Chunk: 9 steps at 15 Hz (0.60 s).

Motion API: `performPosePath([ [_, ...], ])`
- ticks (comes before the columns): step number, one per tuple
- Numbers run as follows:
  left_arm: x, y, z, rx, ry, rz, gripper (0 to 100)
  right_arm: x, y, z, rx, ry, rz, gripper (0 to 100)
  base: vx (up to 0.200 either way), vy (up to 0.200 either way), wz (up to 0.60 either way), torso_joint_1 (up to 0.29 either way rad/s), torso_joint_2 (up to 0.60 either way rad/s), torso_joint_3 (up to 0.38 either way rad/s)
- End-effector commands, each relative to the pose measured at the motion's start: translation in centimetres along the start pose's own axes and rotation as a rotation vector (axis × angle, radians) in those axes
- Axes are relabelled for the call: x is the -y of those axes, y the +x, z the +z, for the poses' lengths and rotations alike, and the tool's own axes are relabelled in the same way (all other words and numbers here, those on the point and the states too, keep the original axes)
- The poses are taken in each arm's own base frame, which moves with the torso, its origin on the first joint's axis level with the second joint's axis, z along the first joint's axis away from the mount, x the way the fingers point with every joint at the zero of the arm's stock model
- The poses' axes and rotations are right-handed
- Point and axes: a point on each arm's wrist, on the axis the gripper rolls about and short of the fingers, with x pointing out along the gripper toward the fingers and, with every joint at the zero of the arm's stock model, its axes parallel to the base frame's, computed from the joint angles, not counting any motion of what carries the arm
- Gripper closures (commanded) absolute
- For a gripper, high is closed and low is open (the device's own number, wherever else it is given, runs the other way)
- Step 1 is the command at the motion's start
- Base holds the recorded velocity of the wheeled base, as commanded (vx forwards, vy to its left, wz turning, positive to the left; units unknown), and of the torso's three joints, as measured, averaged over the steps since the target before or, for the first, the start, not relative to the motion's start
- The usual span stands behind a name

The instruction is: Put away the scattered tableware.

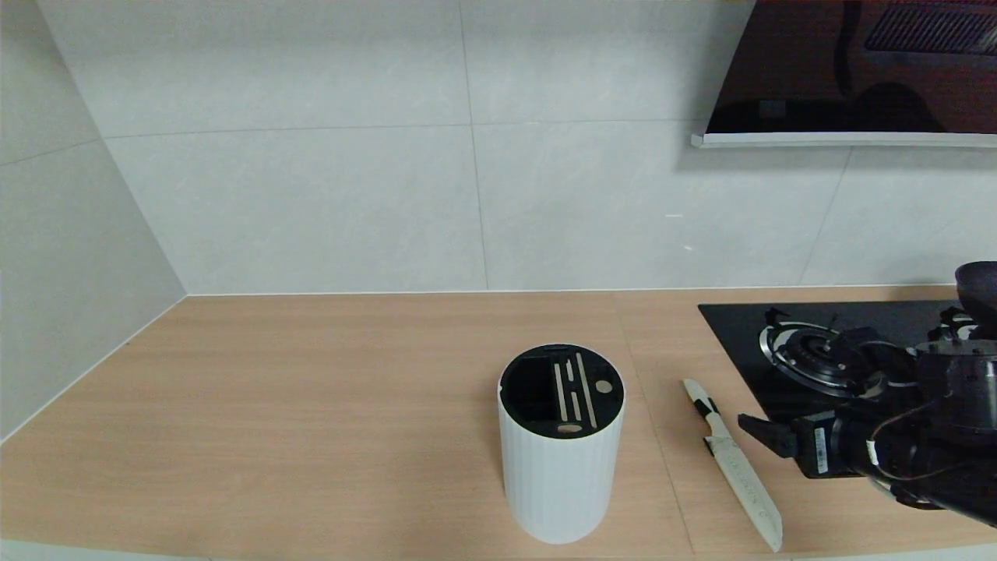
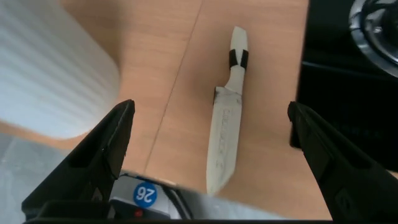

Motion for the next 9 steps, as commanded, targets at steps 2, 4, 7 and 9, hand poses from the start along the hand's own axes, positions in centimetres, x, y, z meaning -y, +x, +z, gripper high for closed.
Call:
performPosePath([
  [2,0.0,0.0,0.0,0.001,0.000,0.000,0,0.0,3.5,-1.0,-0.089,-0.004,-0.035,0,0.000,0.000,0.00,0.000,0.00,0.000],
  [4,0.0,0.0,0.0,-0.001,0.000,0.000,0,0.0,4.8,-1.7,-0.123,-0.005,-0.037,0,0.000,0.000,0.00,0.000,0.00,0.000],
  [7,0.0,0.0,0.0,-0.001,0.000,0.000,0,0.1,6.6,-2.9,-0.136,-0.004,-0.045,0,0.000,0.000,0.00,0.000,0.00,0.000],
  [9,0.0,0.0,0.0,0.001,0.000,0.000,0,0.3,8.3,-4.0,-0.130,-0.008,-0.106,0,0.000,0.000,0.00,0.000,0.00,0.000],
])
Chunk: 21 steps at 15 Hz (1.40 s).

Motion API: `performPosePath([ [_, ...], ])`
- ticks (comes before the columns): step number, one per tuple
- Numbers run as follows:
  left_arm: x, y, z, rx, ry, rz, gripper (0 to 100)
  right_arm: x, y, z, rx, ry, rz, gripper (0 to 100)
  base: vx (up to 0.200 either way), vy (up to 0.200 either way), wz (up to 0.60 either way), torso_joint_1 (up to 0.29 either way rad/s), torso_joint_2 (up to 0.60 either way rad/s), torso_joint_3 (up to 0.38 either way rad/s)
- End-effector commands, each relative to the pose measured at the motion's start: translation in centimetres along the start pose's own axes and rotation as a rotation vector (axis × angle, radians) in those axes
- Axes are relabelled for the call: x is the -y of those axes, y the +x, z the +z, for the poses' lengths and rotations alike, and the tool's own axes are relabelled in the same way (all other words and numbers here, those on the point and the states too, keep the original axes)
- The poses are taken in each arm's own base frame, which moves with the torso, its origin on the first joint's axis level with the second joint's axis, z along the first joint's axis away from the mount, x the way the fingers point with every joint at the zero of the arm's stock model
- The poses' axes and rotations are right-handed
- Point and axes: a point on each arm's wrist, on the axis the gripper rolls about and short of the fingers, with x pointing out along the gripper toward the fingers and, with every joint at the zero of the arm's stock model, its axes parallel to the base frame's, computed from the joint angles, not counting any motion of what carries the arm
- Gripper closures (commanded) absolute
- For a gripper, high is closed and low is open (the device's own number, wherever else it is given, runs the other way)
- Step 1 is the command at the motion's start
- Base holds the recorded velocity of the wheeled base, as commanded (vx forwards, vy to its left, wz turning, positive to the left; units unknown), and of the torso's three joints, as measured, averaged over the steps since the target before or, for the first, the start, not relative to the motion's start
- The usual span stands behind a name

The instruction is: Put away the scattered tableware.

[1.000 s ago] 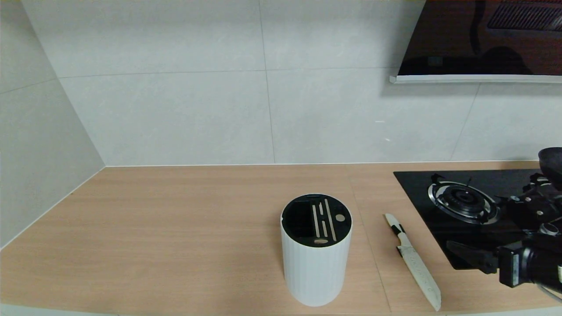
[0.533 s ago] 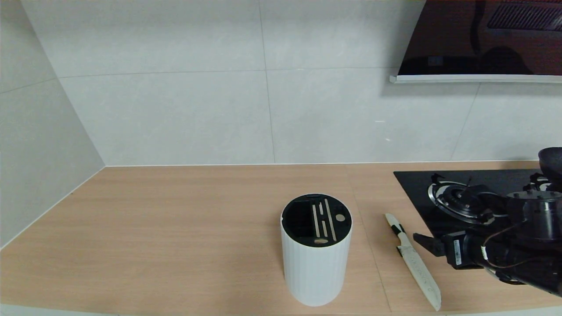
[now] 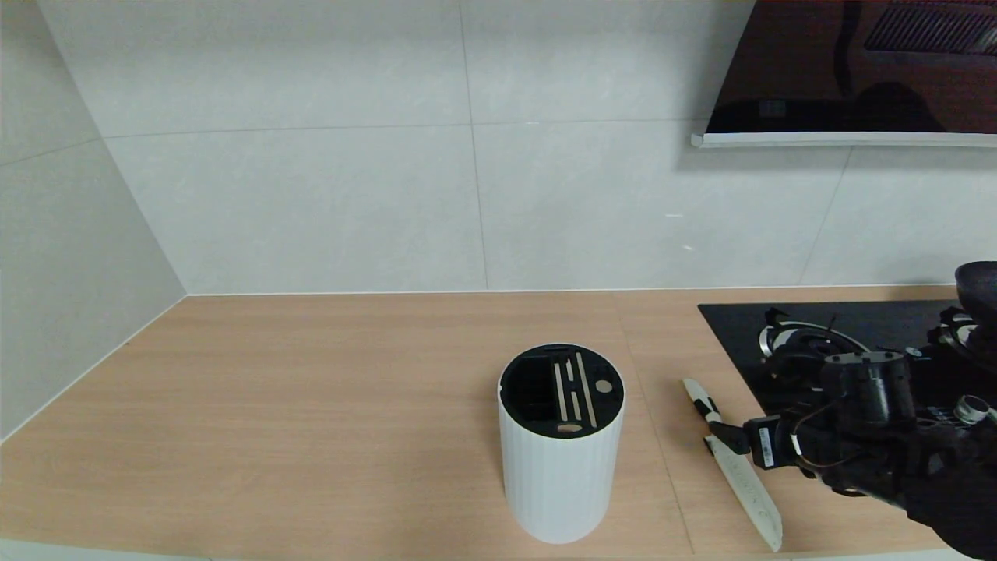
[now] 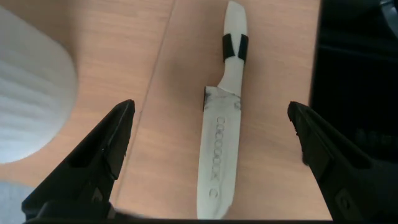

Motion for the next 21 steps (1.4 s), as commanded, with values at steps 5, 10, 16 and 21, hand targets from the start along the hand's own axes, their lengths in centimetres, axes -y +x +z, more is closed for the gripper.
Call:
performPosePath([
  [5,0.0,0.0,0.0,-0.001,0.000,0.000,0,-0.2,4.6,-3.6,-0.039,-0.002,-0.049,0,0.000,0.000,0.00,0.000,0.00,0.000],
  [10,0.0,0.0,0.0,-0.001,0.000,0.000,0,-0.2,5.5,-4.7,-0.053,-0.006,-0.068,0,0.000,0.000,0.00,0.000,0.00,0.000],
  [16,0.0,0.0,0.0,-0.001,0.000,0.000,0,-0.4,6.3,-5.4,-0.043,-0.004,-0.065,0,0.000,0.000,0.00,0.000,0.00,0.000],
  [21,0.0,0.0,0.0,-0.001,0.000,0.000,0,-0.4,6.5,-5.8,-0.051,-0.007,-0.065,0,0.000,0.000,0.00,0.000,0.00,0.000],
])
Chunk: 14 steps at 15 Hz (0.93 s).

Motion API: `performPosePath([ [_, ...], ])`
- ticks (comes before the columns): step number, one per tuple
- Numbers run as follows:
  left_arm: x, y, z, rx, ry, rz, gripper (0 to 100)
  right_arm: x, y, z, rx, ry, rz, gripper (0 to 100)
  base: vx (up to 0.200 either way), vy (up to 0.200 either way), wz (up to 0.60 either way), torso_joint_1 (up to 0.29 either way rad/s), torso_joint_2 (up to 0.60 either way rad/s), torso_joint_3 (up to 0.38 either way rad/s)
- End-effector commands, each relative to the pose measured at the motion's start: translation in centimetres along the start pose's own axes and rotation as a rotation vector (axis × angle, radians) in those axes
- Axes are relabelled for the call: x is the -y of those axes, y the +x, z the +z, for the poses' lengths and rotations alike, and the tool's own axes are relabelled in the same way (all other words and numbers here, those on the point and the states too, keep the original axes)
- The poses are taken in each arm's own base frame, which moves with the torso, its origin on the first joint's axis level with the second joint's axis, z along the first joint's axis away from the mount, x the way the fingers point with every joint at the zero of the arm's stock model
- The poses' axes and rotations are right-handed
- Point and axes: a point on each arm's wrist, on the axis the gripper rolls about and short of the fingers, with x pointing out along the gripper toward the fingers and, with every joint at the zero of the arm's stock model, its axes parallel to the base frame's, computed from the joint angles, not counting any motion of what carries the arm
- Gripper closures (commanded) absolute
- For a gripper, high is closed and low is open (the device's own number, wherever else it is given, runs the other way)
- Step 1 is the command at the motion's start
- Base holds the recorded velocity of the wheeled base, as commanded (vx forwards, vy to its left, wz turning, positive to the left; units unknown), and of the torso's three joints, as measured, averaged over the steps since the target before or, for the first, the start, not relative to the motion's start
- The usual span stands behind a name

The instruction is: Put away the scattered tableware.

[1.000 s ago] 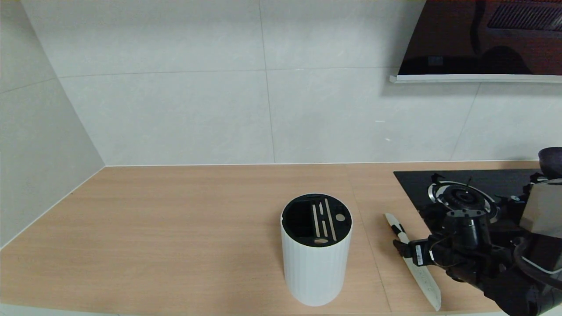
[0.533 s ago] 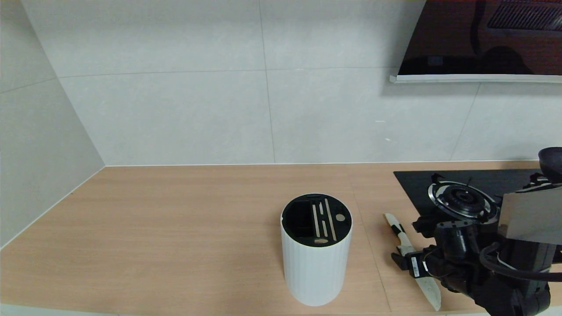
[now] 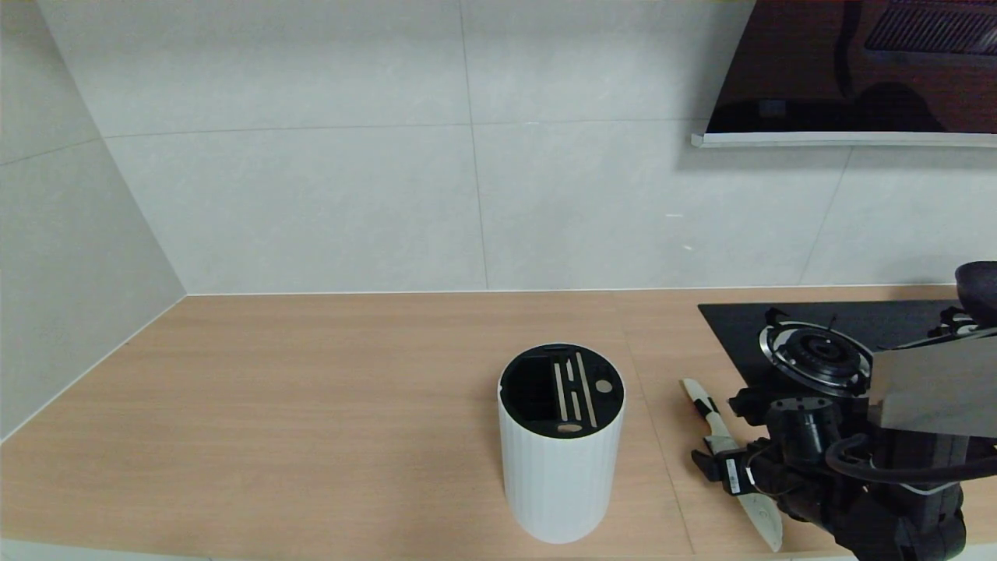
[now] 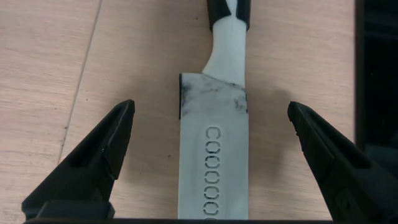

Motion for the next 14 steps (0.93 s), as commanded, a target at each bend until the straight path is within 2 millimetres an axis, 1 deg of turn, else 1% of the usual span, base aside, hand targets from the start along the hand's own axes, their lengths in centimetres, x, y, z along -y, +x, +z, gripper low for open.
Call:
performPosePath([
  [1,0.00,0.01,-0.02,-0.001,0.000,0.000,0,-0.01,0.09,-0.17,-0.006,-0.001,-0.001,0,0.000,0.000,0.00,0.000,0.00,0.000],
  [7,0.00,0.00,0.02,0.000,0.000,0.000,0,0.00,0.45,-0.44,-0.006,-0.001,-0.026,0,0.000,0.000,0.00,0.000,0.00,0.000],
  [8,0.00,0.01,-0.02,-0.001,0.000,0.002,0,0.00,0.48,-0.48,-0.007,-0.001,-0.026,100,0.000,0.000,0.00,0.000,0.00,0.000],
  [14,0.00,0.00,0.02,0.000,0.000,0.002,0,-0.02,0.55,-0.35,0.013,0.002,-0.025,100,0.000,0.000,0.00,0.000,0.00,0.000],
])
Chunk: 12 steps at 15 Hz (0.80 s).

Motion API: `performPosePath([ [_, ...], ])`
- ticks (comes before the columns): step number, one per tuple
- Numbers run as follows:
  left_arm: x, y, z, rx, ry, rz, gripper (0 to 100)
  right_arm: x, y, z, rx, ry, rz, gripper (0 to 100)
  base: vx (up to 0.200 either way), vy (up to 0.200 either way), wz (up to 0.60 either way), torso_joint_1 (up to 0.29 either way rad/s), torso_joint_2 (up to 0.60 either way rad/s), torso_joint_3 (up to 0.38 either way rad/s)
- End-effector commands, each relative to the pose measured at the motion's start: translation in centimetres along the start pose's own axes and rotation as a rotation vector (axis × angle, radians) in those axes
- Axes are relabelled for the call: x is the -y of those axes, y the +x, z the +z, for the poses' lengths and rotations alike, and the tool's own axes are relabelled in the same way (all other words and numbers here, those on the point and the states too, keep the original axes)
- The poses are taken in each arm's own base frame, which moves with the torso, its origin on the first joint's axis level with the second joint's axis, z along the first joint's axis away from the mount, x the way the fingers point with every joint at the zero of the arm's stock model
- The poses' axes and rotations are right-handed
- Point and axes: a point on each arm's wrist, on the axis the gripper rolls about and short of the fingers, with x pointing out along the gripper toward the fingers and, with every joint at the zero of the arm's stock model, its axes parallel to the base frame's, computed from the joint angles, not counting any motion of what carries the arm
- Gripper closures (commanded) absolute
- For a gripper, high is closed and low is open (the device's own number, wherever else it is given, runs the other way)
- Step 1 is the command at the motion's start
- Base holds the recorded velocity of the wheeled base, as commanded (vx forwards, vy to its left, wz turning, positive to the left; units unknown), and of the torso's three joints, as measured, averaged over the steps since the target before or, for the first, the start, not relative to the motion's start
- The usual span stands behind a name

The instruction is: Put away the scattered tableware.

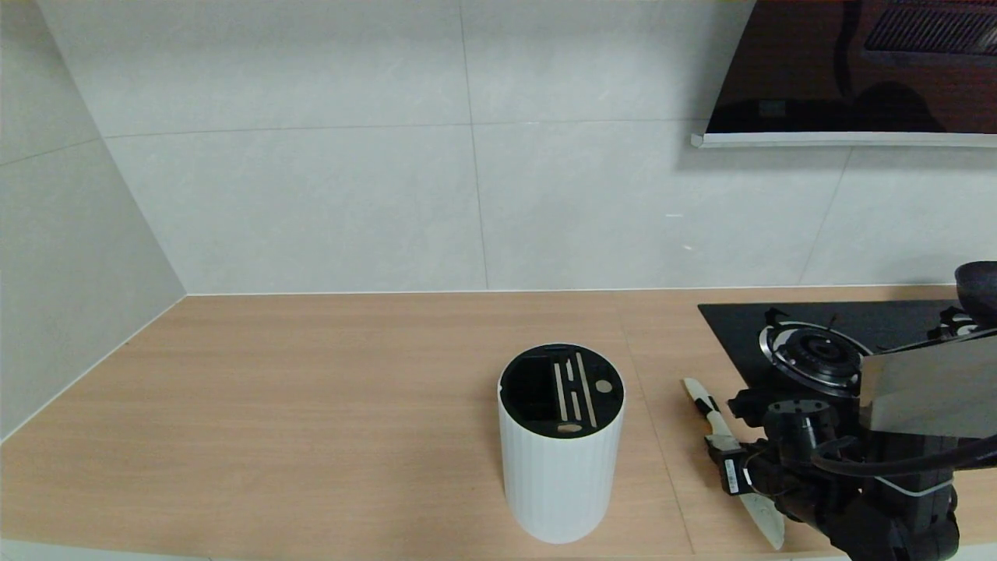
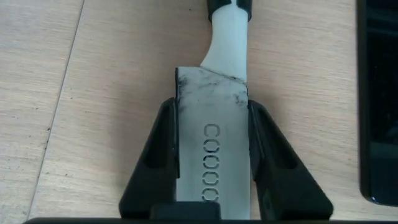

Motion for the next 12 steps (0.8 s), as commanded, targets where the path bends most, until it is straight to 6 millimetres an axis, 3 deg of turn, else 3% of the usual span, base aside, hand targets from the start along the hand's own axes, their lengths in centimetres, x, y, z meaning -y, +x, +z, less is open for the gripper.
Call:
performPosePath([
  [1,0.0,0.0,0.0,-0.001,0.000,0.000,0,0.0,0.0,0.0,0.001,0.000,0.001,100,0.000,0.000,0.00,0.000,0.00,0.000],
  [7,0.0,0.0,0.0,-0.001,0.000,-0.001,0,0.2,-1.3,1.9,0.072,0.012,0.001,100,0.000,0.000,0.00,0.000,0.00,0.000],
  [12,0.0,0.0,0.0,0.001,0.000,-0.001,0,0.7,-6.2,6.2,0.206,0.034,0.011,100,0.000,0.000,0.00,0.000,0.00,0.000],
])
